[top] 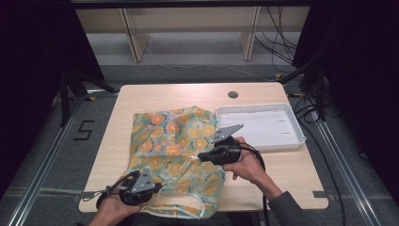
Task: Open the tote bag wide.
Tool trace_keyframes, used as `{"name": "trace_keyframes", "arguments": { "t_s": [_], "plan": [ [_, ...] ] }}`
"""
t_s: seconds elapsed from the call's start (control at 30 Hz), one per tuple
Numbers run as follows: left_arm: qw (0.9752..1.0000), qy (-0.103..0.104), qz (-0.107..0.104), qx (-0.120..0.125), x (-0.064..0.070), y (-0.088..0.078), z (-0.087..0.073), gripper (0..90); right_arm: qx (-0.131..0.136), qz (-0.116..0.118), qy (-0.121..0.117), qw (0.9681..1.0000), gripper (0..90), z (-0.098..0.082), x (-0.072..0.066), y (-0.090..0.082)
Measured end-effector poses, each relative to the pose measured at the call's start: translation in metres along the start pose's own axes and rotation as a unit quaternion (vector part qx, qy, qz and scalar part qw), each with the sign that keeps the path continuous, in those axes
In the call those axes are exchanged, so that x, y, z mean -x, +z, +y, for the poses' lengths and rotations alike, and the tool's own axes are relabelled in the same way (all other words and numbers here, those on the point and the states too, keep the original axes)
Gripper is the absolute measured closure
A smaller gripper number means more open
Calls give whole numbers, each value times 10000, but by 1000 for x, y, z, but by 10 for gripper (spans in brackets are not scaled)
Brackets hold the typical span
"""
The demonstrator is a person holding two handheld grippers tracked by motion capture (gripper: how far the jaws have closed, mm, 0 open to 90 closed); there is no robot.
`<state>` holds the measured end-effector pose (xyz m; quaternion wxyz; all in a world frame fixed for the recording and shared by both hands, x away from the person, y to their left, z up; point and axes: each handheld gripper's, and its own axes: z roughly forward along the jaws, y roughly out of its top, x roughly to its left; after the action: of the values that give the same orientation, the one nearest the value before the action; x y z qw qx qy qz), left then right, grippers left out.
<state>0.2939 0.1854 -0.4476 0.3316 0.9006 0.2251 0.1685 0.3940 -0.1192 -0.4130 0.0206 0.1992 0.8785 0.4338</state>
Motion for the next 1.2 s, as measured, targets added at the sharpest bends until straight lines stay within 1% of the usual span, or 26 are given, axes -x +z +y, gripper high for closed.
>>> {"name": "trace_keyframes", "arguments": {
  "t_s": [0.03, 0.07, 0.1, 0.17, 0.2, 0.23, 0.27, 0.3, 0.33, 0.4, 0.43, 0.47, 0.5, 0.53, 0.57, 0.63, 0.7, 0.77, 0.8, 0.87, 0.9, 0.93, 0.97, 1.03, 1.13, 1.2],
  "plan": [
    [9999, -47, 12, 154, -3, -7, 4, 894, -39, -26, -19, 10000, 900, 1, 2, -2],
    [9996, -34, 109, 242, -8, -17, 9, 896, -28, -40, 12, 10000, 900, 1, 4, -3],
    [9990, -106, 219, 373, -13, -23, 14, 896, -9, -143, 137, 9998, 900, 1, 5, -4],
    [9975, -74, 443, 541, -26, -32, 23, 896, -26, -123, 173, 9998, 900, 2, 7, -4],
    [9970, -97, 525, 553, -31, -35, 26, 897, 38, -206, 168, 9996, 900, 3, 9, -4],
    [9966, 24, 661, 493, -39, -40, 30, 896, 26, -212, 98, 9997, 900, 3, 12, -4],
    [9962, 65, 729, 474, -50, -42, 35, 897, 63, -325, 158, 9993, 900, 4, 13, -4],
    [9953, -65, 805, 541, -57, -43, 39, 896, 78, -379, 183, 9991, 900, 5, 15, -3],
    [9944, -79, 903, 550, -68, -42, 44, 896, 36, -399, 237, 9989, 900, 6, 18, -3],
    [9950, -181, 885, 426, -86, -33, 50, 892, 69, -546, 315, 9980, 900, 9, 24, 3],
    [9946, -201, 908, 453, -95, -25, 51, 892, 60, -630, 255, 9977, 900, 9, 29, 5],
    [9953, -294, 859, 325, -102, -16, 51, 891, -17, -685, 313, 9972, 900, 9, 31, 8],
    [9949, -373, 880, 309, -109, -6, 50, 892, -126, -761, 239, 9967, 900, 9, 35, 11],
    [9945, -494, 891, 243, -114, 4, 49, 892, -225, -837, 269, 9959, 900, 9, 37, 15],
    [9960, -416, 794, 28, -120, 13, 47, 894, -199, -937, 248, 9951, 900, 8, 39, 20],
    [9956, -567, 741, -67, -125, 30, 44, 894, -415, -1029, 239, 9935, 900, 7, 41, 25],
    [9949, -636, 759, -199, -128, 41, 42, 895, -511, -1088, 142, 9926, 850, 6, 42, 28],
    [9943, -699, 759, -253, -133, 48, 40, 896, -425, -1115, 210, 9926, 787, 7, 39, 27],
    [9939, -731, 782, -264, -136, 49, 39, 897, -421, -1049, 95, 9935, 742, 9, 38, 25],
    [9934, -795, 801, -215, -140, 50, 38, 897, -318, -1059, 246, 9936, 620, 12, 29, 20],
    [9932, -820, 799, -217, -142, 49, 38, 897, -354, -1002, 103, 9943, 613, 15, 25, 16],
    [9935, -746, 827, -254, -144, 49, 38, 897, -226, -872, 7, 9959, 600, 16, 19, 14],
    [9927, -855, 821, -206, -144, 50, 38, 897, -206, -865, -42, 9960, 582, 17, 12, 12],
    [9927, -846, 829, -215, -147, 51, 38, 897, -278, -570, -298, 9975, 551, 19, -3, 11],
    [9926, -893, 799, -205, -149, 53, 38, 897, -432, -305, -511, 9973, 540, 16, -24, 18],
    [9917, -1016, 770, -159, -149, 55, 39, 897, -551, -207, -550, 9968, 527, 13, -32, 29]
  ]
}}
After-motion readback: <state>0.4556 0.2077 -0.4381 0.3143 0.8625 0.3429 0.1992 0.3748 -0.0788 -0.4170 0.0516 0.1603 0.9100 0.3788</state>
